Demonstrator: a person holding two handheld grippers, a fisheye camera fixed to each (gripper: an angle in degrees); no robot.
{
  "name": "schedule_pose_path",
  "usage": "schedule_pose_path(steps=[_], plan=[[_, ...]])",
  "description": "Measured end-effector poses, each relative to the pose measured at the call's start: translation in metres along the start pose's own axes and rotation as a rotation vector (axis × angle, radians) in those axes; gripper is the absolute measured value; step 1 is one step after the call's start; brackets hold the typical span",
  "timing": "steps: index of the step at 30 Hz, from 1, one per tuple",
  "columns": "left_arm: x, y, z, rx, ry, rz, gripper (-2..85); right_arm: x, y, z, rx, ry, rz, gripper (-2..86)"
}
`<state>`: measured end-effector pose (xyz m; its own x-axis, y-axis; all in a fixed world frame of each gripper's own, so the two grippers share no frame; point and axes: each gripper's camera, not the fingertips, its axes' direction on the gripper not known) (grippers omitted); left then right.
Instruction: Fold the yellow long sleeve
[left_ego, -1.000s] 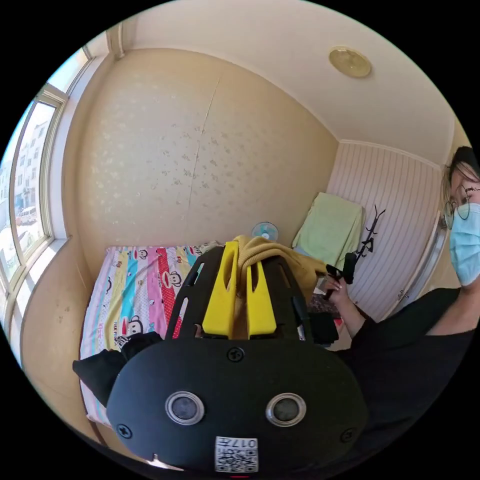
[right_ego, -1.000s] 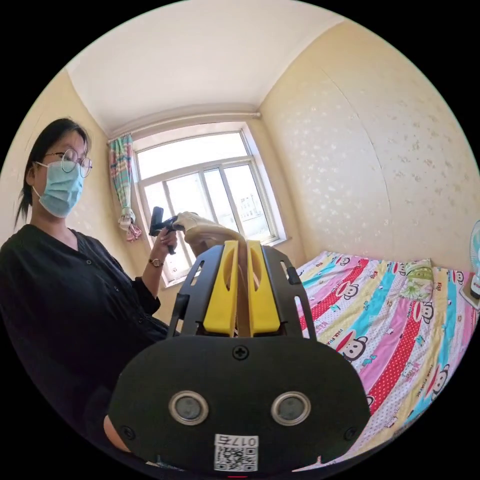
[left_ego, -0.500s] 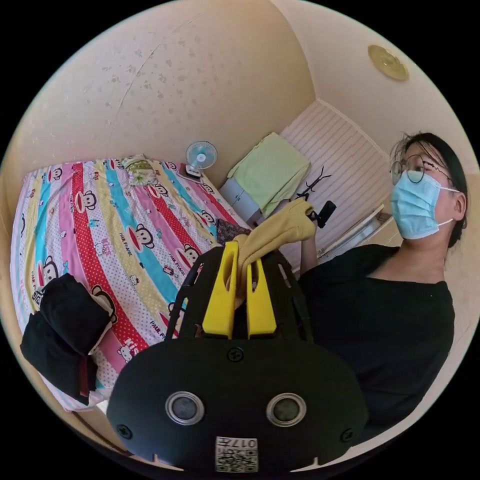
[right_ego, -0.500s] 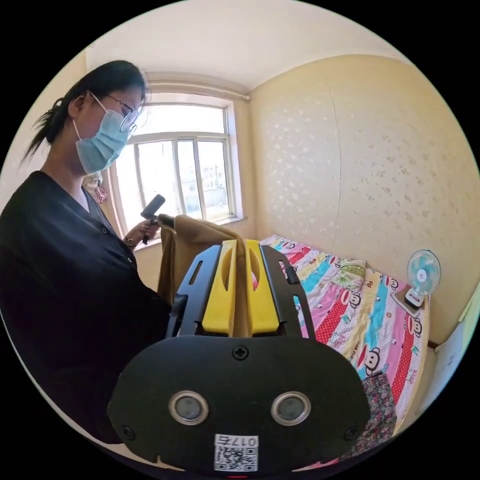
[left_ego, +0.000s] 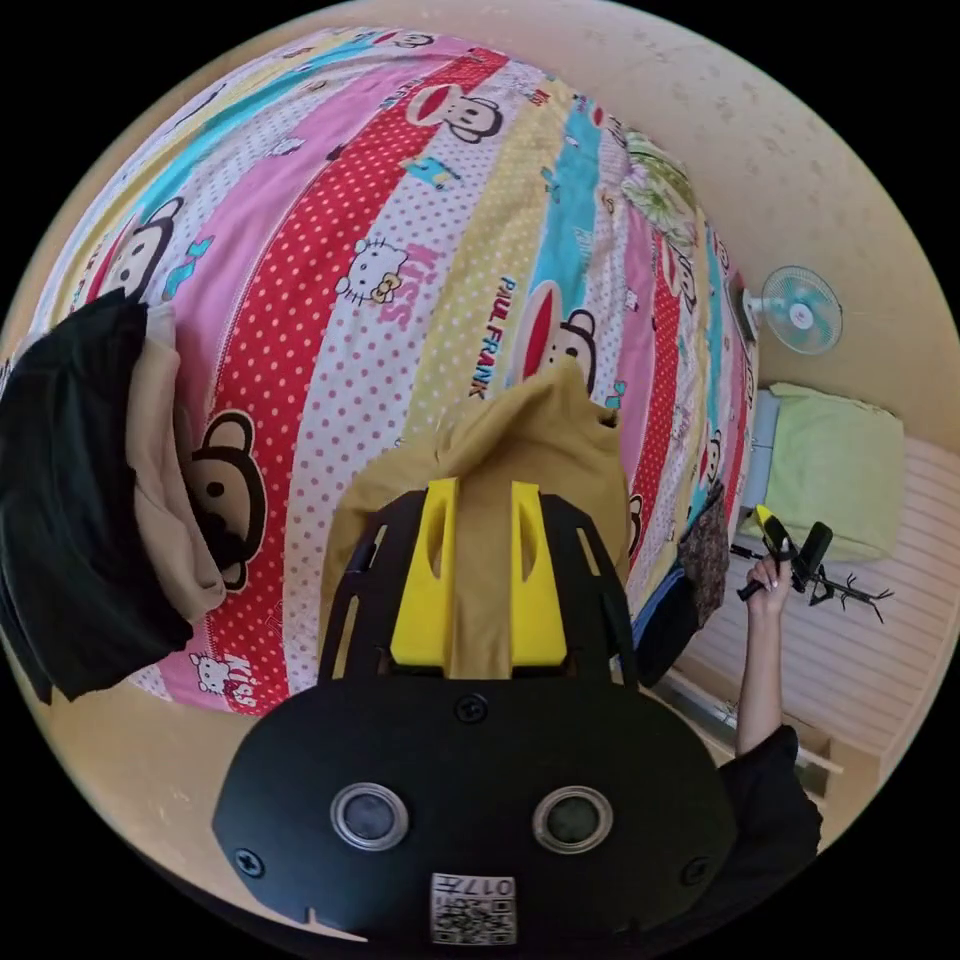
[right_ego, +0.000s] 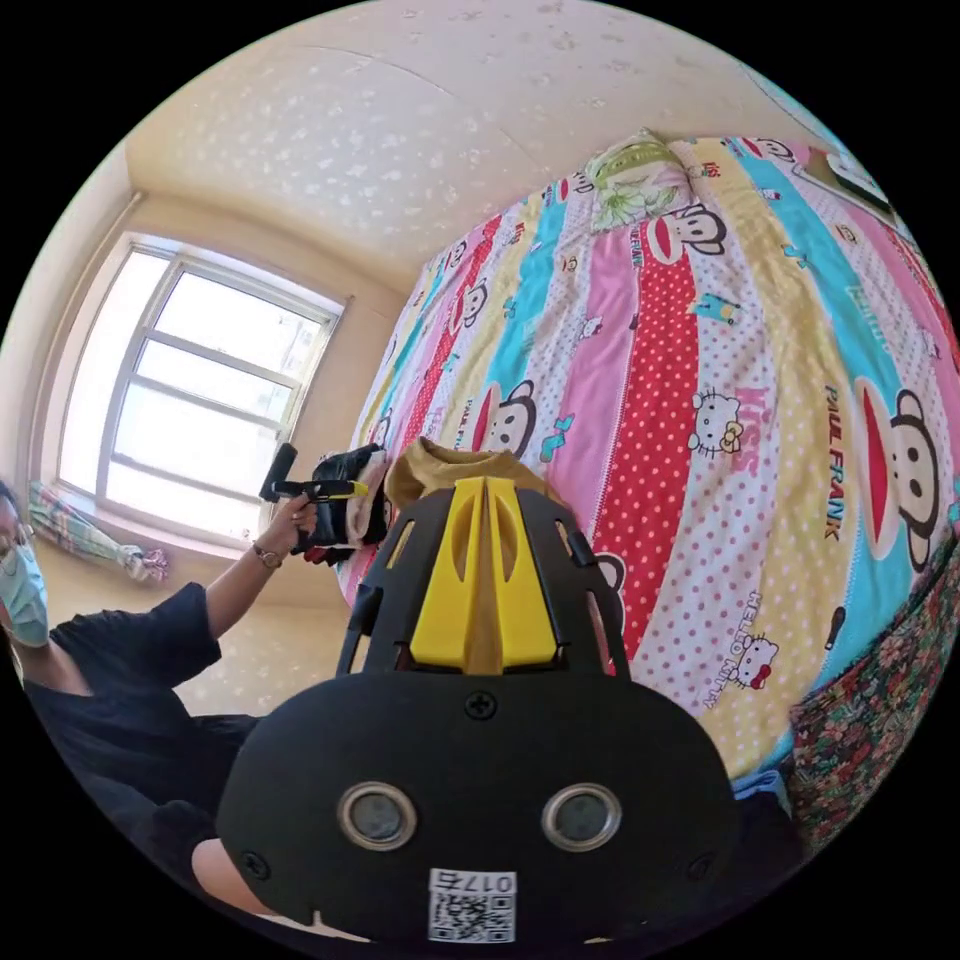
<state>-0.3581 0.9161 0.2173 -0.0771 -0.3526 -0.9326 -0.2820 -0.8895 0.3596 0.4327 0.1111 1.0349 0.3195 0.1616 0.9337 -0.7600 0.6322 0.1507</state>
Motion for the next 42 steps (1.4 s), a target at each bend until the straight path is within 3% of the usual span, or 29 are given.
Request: schedule_pose_path(steps=[3,5,7,10,15,17,18,21,23,27,30,32,35,38,40,42], plan=[[-0.029,0.039,0.027,0.032,-0.058,-0.005,8.8,0.04,0.039,0.026,-0.111,0.012,0.045,3.1],[-0.06,0.085,0.041,0.026,-0.27,-0.067,12.0,0.061,0.096,0.047,-0.257,0.06,0.115,6.4],[-0.084,0.117,0.041,0.034,-0.354,-0.136,15.9,0.068,0.142,0.054,-0.333,0.109,0.189,9.5],[-0.105,0.154,0.048,-0.015,-0.402,-0.201,20.0,0.063,0.206,0.049,-0.378,0.249,0.287,11.8],[-0.118,0.152,0.052,-0.081,-0.39,-0.225,16.3,0.079,0.232,0.054,-0.613,0.252,0.326,5.2],[-0.125,0.123,0.03,-0.237,-0.307,-0.187,2.7,0.092,0.202,0.037,-0.765,0.214,0.311,3.4],[-0.127,0.117,0.018,-0.243,-0.289,-0.184,2.5,0.093,0.191,0.027,-0.779,0.233,0.291,3.1],[-0.134,0.094,-0.07,-0.116,-0.315,-0.156,1.9,0.082,0.125,-0.051,-0.7,0.479,0.156,2.5],[-0.154,0.086,-0.15,0.053,-0.36,-0.233,2.6,0.079,0.081,-0.125,-0.507,0.703,0.142,2.5],[-0.196,0.117,-0.228,0.354,-0.414,-0.473,5.4,0.073,0.073,-0.203,-0.155,0.871,0.214,3.5],[-0.226,0.14,-0.206,0.344,-0.156,-0.49,11.2,0.077,0.109,-0.193,-0.072,0.677,0.3,6.3],[-0.234,0.139,-0.149,0.189,0.052,-0.377,12.5,0.092,0.141,-0.132,-0.161,0.408,0.368,8.8],[-0.228,0.128,-0.075,-0.044,0.119,-0.283,14.2,0.106,0.178,-0.031,-0.297,0.099,0.451,10.4],[-0.218,0.116,-0.012,-0.292,0.098,-0.155,15.8,0.109,0.2,0.061,-0.489,-0.028,0.46,9.3],[-0.214,0.111,0.001,-0.358,0.1,-0.09,15.9,0.108,0.21,0.104,-0.653,-0.126,0.426,6.0],[-0.215,0.105,-0.01,-0.403,0.095,-0.052,10.3,0.112,0.211,0.112,-0.763,-0.107,0.405,4.4]])
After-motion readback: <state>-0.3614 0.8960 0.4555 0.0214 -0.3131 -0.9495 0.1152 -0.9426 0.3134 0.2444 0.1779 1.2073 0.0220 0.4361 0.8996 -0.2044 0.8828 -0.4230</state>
